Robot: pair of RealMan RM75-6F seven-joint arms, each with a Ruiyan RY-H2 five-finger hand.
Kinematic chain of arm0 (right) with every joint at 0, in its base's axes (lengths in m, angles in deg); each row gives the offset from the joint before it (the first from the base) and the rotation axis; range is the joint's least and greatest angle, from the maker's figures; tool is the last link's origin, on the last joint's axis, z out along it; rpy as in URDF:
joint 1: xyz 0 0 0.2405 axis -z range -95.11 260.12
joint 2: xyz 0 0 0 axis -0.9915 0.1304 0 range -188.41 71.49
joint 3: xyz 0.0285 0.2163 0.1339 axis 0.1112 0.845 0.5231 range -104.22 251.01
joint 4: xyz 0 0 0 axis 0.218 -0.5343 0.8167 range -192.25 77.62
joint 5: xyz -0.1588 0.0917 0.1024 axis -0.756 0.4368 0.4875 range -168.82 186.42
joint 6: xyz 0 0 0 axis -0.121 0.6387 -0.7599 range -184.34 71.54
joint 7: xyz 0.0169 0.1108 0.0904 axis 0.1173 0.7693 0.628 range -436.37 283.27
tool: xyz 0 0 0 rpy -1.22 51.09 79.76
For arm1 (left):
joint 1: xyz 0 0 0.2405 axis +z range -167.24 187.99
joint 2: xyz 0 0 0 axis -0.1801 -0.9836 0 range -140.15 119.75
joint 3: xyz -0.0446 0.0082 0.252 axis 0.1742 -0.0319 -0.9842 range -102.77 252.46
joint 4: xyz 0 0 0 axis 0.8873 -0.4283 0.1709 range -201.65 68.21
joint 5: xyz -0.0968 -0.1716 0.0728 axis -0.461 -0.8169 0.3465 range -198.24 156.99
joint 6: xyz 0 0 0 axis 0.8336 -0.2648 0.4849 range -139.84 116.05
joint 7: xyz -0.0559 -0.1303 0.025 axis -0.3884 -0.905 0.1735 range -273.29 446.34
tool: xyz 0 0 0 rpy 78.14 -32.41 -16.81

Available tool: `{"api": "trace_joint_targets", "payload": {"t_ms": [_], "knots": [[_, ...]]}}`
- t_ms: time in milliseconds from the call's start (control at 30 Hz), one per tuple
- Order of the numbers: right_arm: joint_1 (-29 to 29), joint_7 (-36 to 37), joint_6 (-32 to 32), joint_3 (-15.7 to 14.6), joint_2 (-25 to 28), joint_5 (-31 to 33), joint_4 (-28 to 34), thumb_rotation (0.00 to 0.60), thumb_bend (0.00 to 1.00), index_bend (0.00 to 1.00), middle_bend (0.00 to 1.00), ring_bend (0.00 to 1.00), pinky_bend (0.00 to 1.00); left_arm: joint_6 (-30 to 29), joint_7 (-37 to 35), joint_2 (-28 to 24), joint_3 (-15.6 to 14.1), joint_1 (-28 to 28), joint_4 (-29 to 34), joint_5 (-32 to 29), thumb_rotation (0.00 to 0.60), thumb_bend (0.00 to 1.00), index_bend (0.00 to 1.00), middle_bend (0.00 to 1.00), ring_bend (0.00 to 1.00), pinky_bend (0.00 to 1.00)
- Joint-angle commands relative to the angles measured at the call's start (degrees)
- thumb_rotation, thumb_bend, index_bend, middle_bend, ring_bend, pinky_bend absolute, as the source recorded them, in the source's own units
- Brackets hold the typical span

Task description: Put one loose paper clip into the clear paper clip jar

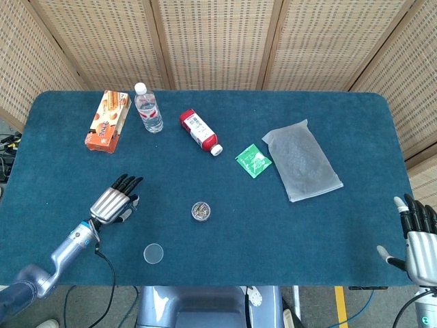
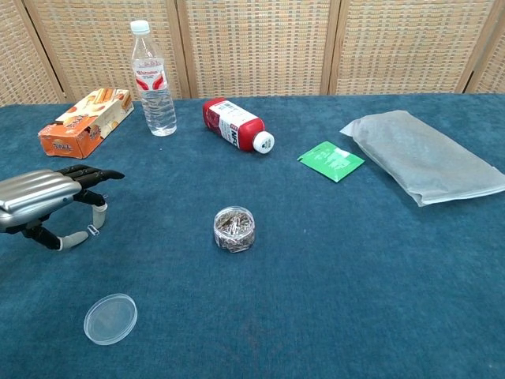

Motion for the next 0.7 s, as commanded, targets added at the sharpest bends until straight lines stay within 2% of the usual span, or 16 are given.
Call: {"api": "trace_joint_targets", "payload": {"t_ms": [33, 500, 633, 700], "knots": [[-0.04, -0.05, -0.03, -0.05, -0.04, -0.11, 0.01, 0.6, 0.0, 0.0, 0.0, 0.0, 0.0, -0.49, -0.65, 0.54, 0.2, 0.15, -0.88, -0.13, 0.6, 0.4, 0.82, 0.0, 0.0, 0.0], [-0.06, -0.11, -0.01, -0.15, -0.02, -0.25, 0.12, 0.6, 0.0, 0.0, 0.0, 0.0, 0.0, -1.59, -1.31, 0.68, 0.49, -0.14, -1.46, -0.17, 0.6, 0.41, 0.82, 0.0, 0.0, 0.0], [0.03, 0.06, 0.2, -0.21, 0.06, -0.47, 0.21, 0.6, 0.0, 0.0, 0.0, 0.0, 0.0, -4.71, -1.59, -1.08, 1.91, -0.85, 1.57, -0.07, 0.6, 0.41, 0.82, 0.0, 0.0, 0.0], [0.04, 0.14, 0.22, -0.23, 0.1, -0.54, 0.24, 0.6, 0.0, 0.0, 0.0, 0.0, 0.0, -8.14, -1.43, -3.46, 3.8, -2.31, 6.58, 0.49, 0.6, 0.41, 0.82, 0.0, 0.0, 0.0]]}}
